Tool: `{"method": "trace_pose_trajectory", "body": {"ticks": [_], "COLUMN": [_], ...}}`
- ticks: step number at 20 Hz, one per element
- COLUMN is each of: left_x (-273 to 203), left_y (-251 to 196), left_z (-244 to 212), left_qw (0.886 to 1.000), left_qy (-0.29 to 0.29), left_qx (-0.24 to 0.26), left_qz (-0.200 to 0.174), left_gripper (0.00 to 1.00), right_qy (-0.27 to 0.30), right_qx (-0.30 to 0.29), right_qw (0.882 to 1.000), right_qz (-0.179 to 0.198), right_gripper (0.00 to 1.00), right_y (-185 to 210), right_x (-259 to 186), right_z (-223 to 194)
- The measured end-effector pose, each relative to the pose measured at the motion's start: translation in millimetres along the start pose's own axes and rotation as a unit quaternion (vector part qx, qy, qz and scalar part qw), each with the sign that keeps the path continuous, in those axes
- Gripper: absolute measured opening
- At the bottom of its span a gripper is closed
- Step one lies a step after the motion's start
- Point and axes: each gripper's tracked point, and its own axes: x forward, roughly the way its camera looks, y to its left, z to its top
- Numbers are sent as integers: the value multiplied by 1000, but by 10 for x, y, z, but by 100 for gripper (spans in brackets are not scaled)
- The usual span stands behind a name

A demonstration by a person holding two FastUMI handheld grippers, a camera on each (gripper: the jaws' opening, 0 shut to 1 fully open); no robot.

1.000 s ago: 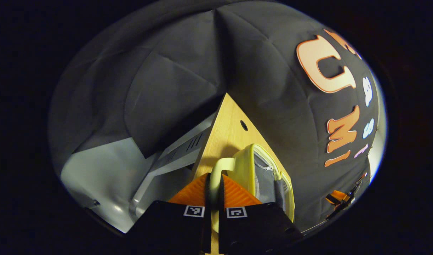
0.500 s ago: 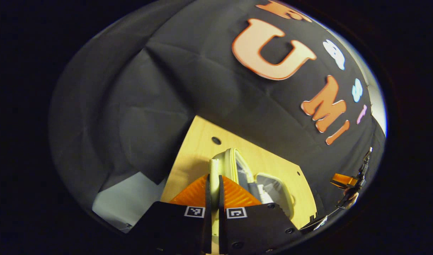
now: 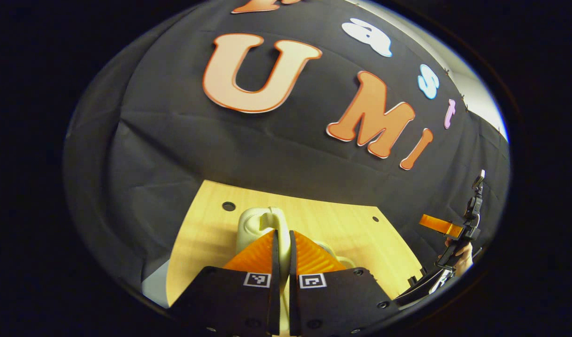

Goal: First open the suitcase, pack the skin care products into it, and then close the suitcase.

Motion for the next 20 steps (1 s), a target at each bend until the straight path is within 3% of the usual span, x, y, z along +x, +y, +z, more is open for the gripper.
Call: {"method": "trace_pose_trajectory", "body": {"ticks": [4,10,14,20], "left_x": [373,1234,1747,2332], "left_y": [-920,-2035,-2239,-2230], "left_z": [-172,-1006,-1563,-2101], "left_qw": [1000,997,992,987], "left_qy": [10,67,114,119], "left_qx": [22,38,56,80], "left_qz": [-19,-32,-1,76], "left_gripper": [8,8,8,8], "right_qy": [-15,-14,2,19], "right_qx": [-11,-17,-11,-11], "right_qw": [1000,999,999,998], "right_qz": [-10,-29,-46,-62], "right_gripper": [95,95,95,95], "right_y": [-577,-1386,-1869,-2302], "right_x": [-127,-338,-454,-545], "right_z": [79,-37,-192,-415]}}
